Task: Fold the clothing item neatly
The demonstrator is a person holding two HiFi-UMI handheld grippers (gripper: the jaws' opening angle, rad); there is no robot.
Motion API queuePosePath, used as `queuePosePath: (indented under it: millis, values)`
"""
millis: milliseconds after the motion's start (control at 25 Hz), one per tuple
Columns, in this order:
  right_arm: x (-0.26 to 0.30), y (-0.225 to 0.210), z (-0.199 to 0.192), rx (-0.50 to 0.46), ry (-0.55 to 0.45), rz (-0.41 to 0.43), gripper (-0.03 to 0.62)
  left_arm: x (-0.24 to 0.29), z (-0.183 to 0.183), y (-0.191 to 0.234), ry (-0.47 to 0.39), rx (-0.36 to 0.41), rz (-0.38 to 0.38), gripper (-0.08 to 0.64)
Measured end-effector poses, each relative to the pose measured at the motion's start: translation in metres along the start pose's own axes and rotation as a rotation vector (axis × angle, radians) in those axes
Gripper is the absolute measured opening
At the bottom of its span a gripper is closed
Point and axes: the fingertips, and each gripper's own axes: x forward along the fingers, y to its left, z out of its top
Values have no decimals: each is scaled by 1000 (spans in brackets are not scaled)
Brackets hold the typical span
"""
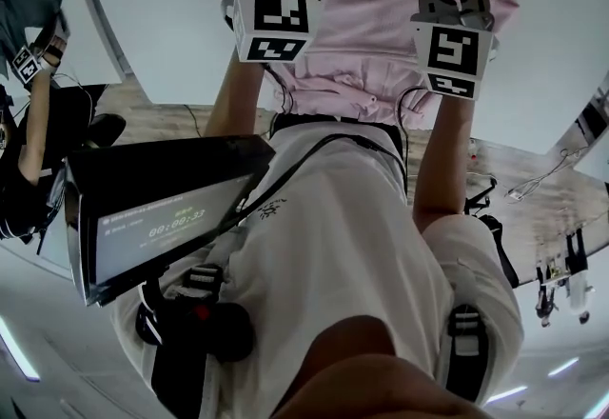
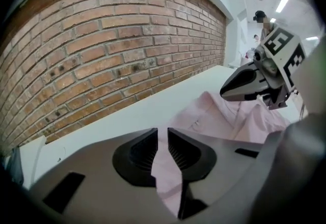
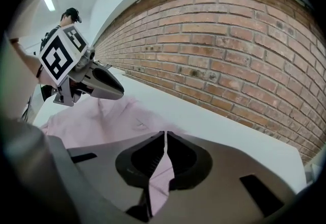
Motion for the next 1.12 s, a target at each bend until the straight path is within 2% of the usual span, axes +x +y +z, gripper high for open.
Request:
queuePosePath:
  millis: [120,240,360,560,760,840,960,1040,1120]
  values:
    - [3,-19,2,14,-2,-45,28,7,0,15,8,9,12,105]
    - [8,-34,3,35,0,-66,64,18,-8,28,46,-68,-21,141]
    - [17,-39,3,33,19,-55,83,27,-16,39,71,-142,-45,153]
    - [23,-43,1,53,34,-38,120,34,-19,45,103,-142,-54,153]
    - [34,-43,-6,72,64,-20,120,43,-23,47,130,-154,-89,153]
    - [39,-42,-11,73,88,-14,120,46,-27,46,142,-159,-108,151]
    - [45,-42,-15,77,107,0,116,48,-27,44,140,-161,-121,83]
    - [46,-42,-12,65,103,4,61,49,-25,42,136,-145,-116,26]
    - [42,-42,-7,42,86,-3,31,47,-23,43,126,-128,-105,17]
